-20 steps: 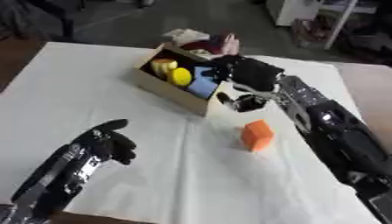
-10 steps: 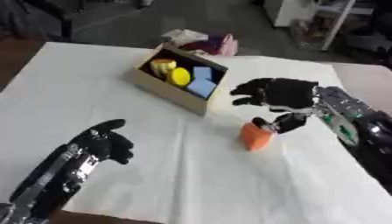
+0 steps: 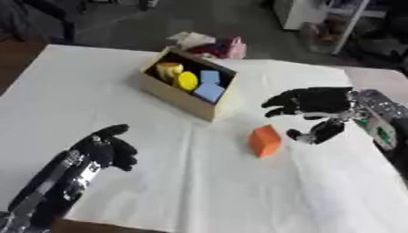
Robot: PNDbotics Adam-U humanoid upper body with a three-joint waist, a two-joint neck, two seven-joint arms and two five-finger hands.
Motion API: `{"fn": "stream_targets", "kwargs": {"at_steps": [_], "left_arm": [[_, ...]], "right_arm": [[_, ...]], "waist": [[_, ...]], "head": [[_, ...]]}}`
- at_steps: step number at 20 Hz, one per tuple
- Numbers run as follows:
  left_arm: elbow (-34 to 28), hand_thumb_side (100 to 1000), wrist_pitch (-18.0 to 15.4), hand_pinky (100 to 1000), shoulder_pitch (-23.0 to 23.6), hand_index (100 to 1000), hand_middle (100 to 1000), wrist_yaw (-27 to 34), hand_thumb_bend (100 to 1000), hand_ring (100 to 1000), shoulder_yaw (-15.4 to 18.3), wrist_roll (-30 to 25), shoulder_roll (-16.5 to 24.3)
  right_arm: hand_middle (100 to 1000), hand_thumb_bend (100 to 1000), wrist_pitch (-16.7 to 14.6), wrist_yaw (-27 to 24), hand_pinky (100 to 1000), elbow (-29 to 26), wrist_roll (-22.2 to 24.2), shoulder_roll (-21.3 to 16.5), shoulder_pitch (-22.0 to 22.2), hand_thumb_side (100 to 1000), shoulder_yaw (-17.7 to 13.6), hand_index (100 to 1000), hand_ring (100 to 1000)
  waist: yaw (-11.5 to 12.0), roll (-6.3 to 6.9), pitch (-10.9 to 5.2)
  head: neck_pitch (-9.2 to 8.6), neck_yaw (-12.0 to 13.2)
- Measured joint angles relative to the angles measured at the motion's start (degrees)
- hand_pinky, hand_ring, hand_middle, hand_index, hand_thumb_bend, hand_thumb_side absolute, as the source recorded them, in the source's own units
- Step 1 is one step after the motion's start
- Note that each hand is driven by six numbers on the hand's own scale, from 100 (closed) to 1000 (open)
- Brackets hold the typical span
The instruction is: Pick up objects on the table and place them in the box.
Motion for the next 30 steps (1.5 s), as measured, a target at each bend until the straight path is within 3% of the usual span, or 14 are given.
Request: {"fn": "stream_targets", "kwargs": {"at_steps": [9, 23, 30], "left_arm": [[0.0, 816, 0.0, 659, 0.0, 927, 640, 0.0, 100, 668, 0.0, 0.0, 0.0], [0.0, 820, 0.2, 660, 0.1, 928, 641, 0.0, 100, 670, 0.0, -0.2, 0.0], [0.0, 823, 0.2, 660, 0.4, 928, 641, 0.0, 100, 671, 0.0, -0.2, 0.0]], "right_arm": [[1000, 100, 3.9, -1.5, 956, 2.1, 3.9, 1.4, -1.6, 281, -1.7, 1000, 1000], [992, 100, 9.8, -13.0, 950, -3.0, 9.8, 1.2, -0.6, 675, 1.9, 1000, 1000], [988, 100, 12.9, -18.7, 949, -5.4, 12.9, 0.1, 0.4, 780, 4.3, 1000, 1000]], "waist": [[0.0, 0.05, -0.01], [0.0, -0.12, -0.15], [0.0, -0.25, -0.24]], "head": [[0.40, 0.0], [0.43, -0.2], [0.46, -0.5]]}}
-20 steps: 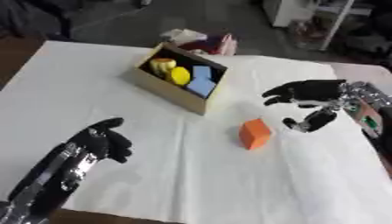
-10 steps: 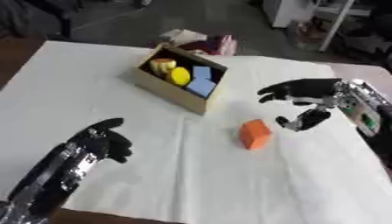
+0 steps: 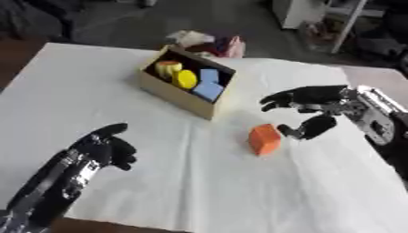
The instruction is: Pick up objects on the table and place them in the box.
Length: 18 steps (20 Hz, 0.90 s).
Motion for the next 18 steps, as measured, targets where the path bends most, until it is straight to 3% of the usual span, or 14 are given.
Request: {"fn": "stream_targets", "kwargs": {"at_steps": [5, 9, 18], "left_arm": [[0.0, 824, 0.1, 660, 0.0, 928, 641, 0.0, 100, 671, 0.0, -0.1, 0.0], [0.0, 824, 0.1, 660, 0.1, 928, 641, 0.0, 100, 673, 0.0, -0.1, 0.0], [0.0, 825, 0.2, 660, 0.1, 928, 641, 0.0, 100, 674, 0.0, -0.2, 0.0]], "right_arm": [[989, 100, 2.1, -2.4, 948, -0.3, 2.1, -0.3, 0.5, 805, 0.7, 1000, 1000], [997, 100, 2.7, -2.0, 951, -0.2, 2.7, -0.3, 1.1, 713, 0.7, 1000, 1000], [1000, 100, 2.9, 2.0, 950, 0.3, 2.9, -0.2, 1.6, 633, -0.1, 1000, 1000]], "waist": [[0.0, -0.11, -0.04], [0.0, -0.13, -0.06], [-0.3, -0.12, -0.19]], "head": [[0.00, 0.0], [0.01, 0.0], [0.24, 0.0]]}}
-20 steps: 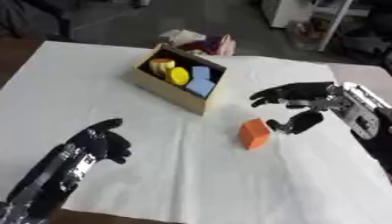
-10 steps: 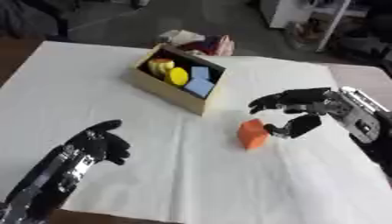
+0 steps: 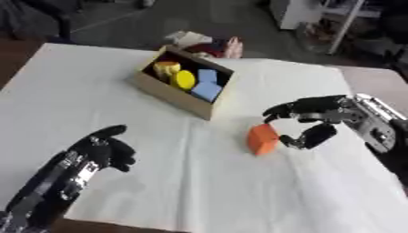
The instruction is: Pick up objects on the table and place them in the box.
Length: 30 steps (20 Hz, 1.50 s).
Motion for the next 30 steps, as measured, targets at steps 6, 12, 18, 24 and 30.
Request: {"fn": "stream_targets", "kwargs": {"at_steps": [6, 12, 18, 24, 30], "left_arm": [[0.0, 824, 0.0, 660, 0.0, 929, 641, 0.0, 100, 675, 0.0, 0.0, 0.0], [0.0, 822, 0.0, 660, 0.0, 929, 642, 0.0, 100, 676, 0.0, 0.0, 0.0], [0.0, 822, 0.0, 660, 0.0, 929, 642, 0.0, 100, 676, 0.0, 0.0, 0.0], [0.0, 822, 0.0, 661, 0.0, 929, 642, 0.0, 100, 677, 0.0, 0.0, 0.0], [0.0, 821, 0.0, 661, 0.0, 929, 643, 0.0, 100, 678, 0.0, 0.0, 0.0]], "right_arm": [[1000, 100, 0.0, 0.6, 954, -0.5, 0.0, 0.1, 0.0, 510, -0.8, 1000, 1000], [1000, 100, -0.7, 0.8, 960, -3.0, -0.7, 1.1, -1.0, 474, -1.3, 1000, 1000], [1000, 100, -0.6, 1.7, 964, -3.4, -0.6, 1.8, -1.7, 563, 0.1, 1000, 1000], [1000, 100, -0.5, 3.1, 965, -3.4, -0.5, 2.3, -1.3, 611, 0.9, 1000, 1000], [1000, 100, -0.5, 4.1, 973, -3.4, -0.5, 2.8, -1.2, 644, 1.9, 1000, 1000]], "waist": [[-0.2, 0.03, -0.15], [-0.2, 0.20, -0.17], [0.0, 0.17, -0.17], [0.1, 0.12, -0.17], [0.0, 0.15, -0.17]], "head": [[0.04, 0.0], [0.05, -0.2], [0.18, -0.4], [0.19, -0.5], [0.19, -0.5]]}}
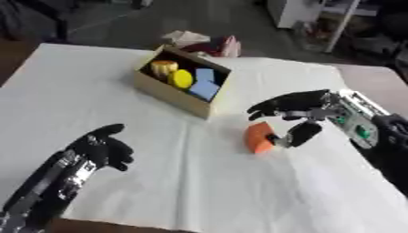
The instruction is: Pick up objects on the table and place them in the box.
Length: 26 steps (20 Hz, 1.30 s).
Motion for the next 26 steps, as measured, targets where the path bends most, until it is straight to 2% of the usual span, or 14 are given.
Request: {"fn": "stream_targets", "kwargs": {"at_steps": [5, 11, 14, 21, 24, 26], "left_arm": [[0.0, 819, 0.0, 661, 0.0, 929, 645, 0.0, 100, 679, 0.0, 0.0, 0.0], [0.0, 822, 0.0, 661, 0.0, 929, 645, 0.0, 100, 680, 0.0, 0.0, 0.0], [0.0, 822, 0.0, 661, 0.0, 929, 645, 0.0, 100, 680, 0.0, 0.0, 0.0], [0.0, 821, 0.0, 661, 0.0, 929, 645, 0.0, 100, 681, 0.0, 0.0, 0.0], [0.0, 820, 0.0, 661, 0.0, 929, 645, 0.0, 100, 681, 0.0, 0.0, 0.0], [0.0, 819, 0.0, 661, 0.0, 929, 645, 0.0, 100, 682, 0.0, 0.0, 0.0]], "right_arm": [[1000, 100, -0.1, 1.9, 981, 0.0, -0.1, 0.4, 0.0, 643, 0.7, 1000, 1000], [1000, 100, -1.1, 5.1, 979, 0.0, -1.1, 0.5, -0.1, 421, 1.4, 1000, 1000], [962, 100, -2.1, 6.6, 965, 0.0, -2.1, 0.5, -0.1, 420, 1.7, 1000, 991], [574, 100, -6.1, 9.1, 861, 0.0, -6.1, 0.9, -0.5, 412, 0.9, 870, 706], [494, 100, -8.0, 9.3, 840, -0.2, -8.0, 1.2, -1.5, 383, -0.4, 848, 625], [482, 100, -9.0, 8.8, 836, -0.4, -9.0, 1.5, -2.5, 366, -1.8, 846, 613]], "waist": [[0.2, -0.01, 0.00], [0.4, -0.14, 0.00], [0.4, -0.14, 0.00], [0.3, -0.03, 0.01], [0.2, -0.03, 0.00], [0.2, -0.02, -0.03]], "head": [[0.00, 0.0], [0.00, -0.2], [0.00, -0.3], [0.00, -0.4], [0.00, -0.4], [0.00, -0.3]]}}
